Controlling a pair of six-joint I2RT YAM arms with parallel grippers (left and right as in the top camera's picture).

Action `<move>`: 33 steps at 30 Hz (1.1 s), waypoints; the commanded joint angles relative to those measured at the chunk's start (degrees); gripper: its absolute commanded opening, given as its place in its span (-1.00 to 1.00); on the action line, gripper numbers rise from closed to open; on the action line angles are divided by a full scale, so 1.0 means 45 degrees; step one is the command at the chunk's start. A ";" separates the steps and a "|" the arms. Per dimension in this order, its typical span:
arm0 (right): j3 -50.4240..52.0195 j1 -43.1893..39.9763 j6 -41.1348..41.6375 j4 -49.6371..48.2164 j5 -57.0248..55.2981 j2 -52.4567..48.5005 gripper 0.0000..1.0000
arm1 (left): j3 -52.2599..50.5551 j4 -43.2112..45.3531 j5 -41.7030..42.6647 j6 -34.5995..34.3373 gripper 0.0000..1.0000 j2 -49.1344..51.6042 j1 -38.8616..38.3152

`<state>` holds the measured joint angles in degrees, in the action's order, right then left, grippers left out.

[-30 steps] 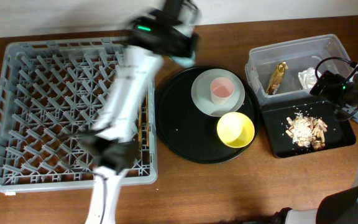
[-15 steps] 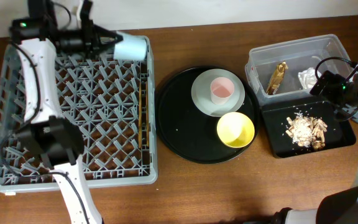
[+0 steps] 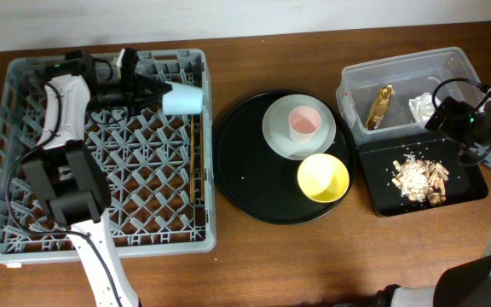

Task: Sort waste into correct bins and load items into the dishwasher rack
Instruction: 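Carry the blue cup into the dish rack and set it down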

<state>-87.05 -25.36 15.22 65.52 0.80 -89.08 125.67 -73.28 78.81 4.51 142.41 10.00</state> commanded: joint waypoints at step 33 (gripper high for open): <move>-0.0063 -0.0034 0.0117 0.0005 0.0015 0.0189 0.97 | 0.6154 -0.3517 -0.6207 -0.0529 0.99 -0.0325 0.0554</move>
<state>-87.05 -25.36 15.22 65.54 0.80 -89.08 144.46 -86.32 52.14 2.96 142.08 12.08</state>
